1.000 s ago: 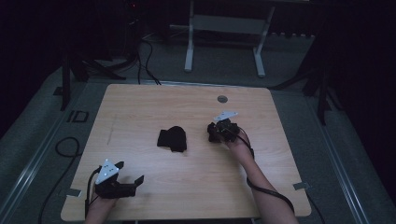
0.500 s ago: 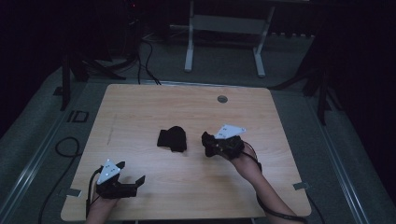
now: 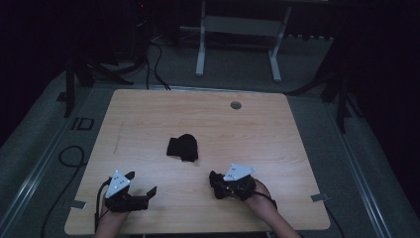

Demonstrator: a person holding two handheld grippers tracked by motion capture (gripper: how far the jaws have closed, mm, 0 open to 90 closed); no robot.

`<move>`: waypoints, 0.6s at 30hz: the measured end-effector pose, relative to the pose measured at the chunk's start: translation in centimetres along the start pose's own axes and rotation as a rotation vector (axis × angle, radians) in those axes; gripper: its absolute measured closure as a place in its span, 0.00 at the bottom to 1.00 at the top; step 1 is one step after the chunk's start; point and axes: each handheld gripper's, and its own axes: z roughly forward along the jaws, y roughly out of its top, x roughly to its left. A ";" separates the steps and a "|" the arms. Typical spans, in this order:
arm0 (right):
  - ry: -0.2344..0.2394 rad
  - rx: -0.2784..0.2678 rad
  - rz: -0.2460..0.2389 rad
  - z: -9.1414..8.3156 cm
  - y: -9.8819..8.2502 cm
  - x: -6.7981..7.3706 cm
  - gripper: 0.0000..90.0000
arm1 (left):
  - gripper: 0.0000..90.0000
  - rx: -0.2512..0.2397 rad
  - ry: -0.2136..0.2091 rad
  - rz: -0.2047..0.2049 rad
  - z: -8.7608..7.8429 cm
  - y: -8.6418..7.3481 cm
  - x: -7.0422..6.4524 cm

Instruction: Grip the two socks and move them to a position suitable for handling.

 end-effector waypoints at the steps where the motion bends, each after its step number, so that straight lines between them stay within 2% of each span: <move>1: 0.001 0.005 -0.001 0.2 -0.2 0.1 0.83 | 0.02 0.008 -0.003 0.002 0.1 0.0 -0.1; 3: -0.006 0.035 -0.031 0.9 -0.7 0.4 0.83 | 0.02 0.023 -0.009 0.005 0.4 -0.1 -0.3; 5: 0.003 0.060 -0.039 1.7 -1.1 0.6 0.82 | 0.02 0.034 -0.018 0.006 0.6 -0.1 -0.6; 9: -0.007 0.042 -0.041 2.1 -1.5 0.9 0.80 | 0.03 0.067 -0.047 0.024 1.2 0.0 -1.5; 11: 0.003 0.041 -0.025 2.0 -1.5 0.8 0.78 | 0.03 0.083 -0.071 0.016 1.5 0.0 -1.9; 15: 0.044 0.056 -0.032 1.6 -1.0 1.0 0.57 | 0.03 0.103 -0.113 0.023 1.9 0.0 -2.4; 18: 0.074 0.039 -0.042 0.5 -0.4 1.0 0.46 | 0.05 0.104 -0.176 -0.019 2.1 0.2 -2.7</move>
